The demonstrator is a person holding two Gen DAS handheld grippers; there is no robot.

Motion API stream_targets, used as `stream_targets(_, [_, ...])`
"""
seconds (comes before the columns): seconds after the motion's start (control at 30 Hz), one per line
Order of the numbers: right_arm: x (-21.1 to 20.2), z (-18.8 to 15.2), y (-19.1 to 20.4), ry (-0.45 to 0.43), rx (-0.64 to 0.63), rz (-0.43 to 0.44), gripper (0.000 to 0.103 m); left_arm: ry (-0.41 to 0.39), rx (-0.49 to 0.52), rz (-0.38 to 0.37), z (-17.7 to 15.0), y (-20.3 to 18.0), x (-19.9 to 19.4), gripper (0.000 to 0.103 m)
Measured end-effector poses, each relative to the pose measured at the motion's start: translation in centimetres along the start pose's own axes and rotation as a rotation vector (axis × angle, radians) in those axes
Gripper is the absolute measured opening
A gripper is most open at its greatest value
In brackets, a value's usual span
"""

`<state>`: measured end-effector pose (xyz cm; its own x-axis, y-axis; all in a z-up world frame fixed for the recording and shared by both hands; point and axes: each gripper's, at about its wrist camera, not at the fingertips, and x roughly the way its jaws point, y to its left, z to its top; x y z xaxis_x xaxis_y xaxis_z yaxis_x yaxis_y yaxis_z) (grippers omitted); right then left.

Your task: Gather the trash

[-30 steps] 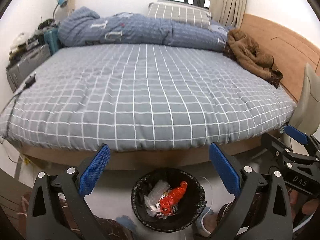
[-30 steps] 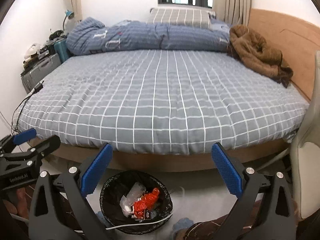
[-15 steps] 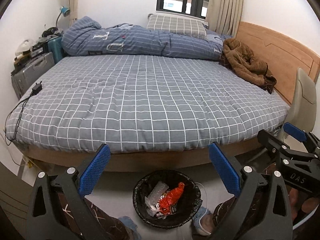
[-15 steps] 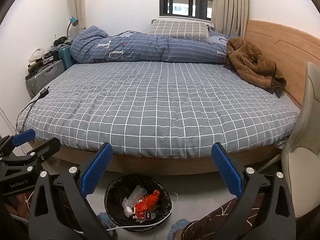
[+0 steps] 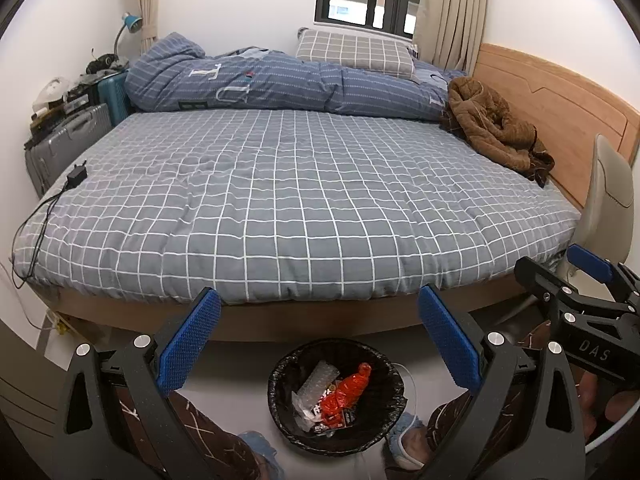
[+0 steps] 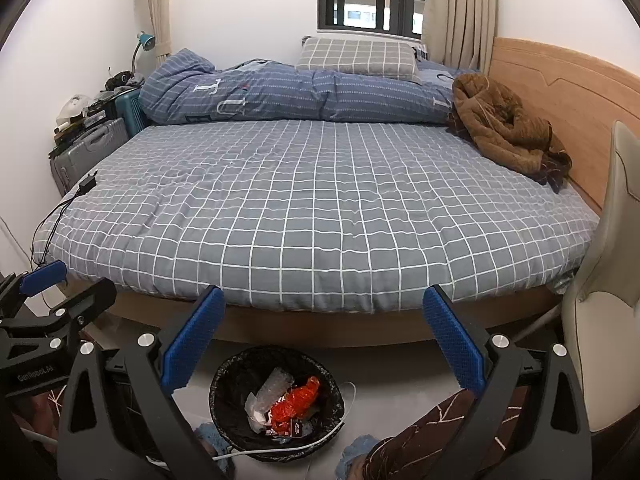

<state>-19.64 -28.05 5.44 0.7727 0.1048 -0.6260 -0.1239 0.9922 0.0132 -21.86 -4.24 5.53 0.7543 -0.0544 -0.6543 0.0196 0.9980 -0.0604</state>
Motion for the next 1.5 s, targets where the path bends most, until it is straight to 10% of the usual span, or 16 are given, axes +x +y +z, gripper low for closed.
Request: stream_targets(1.5, [1.6,-0.8,1.0,0.034,-0.015,0.017,0.095,0.025,0.002,0.036,-0.9,0.6,1.5,0.097])
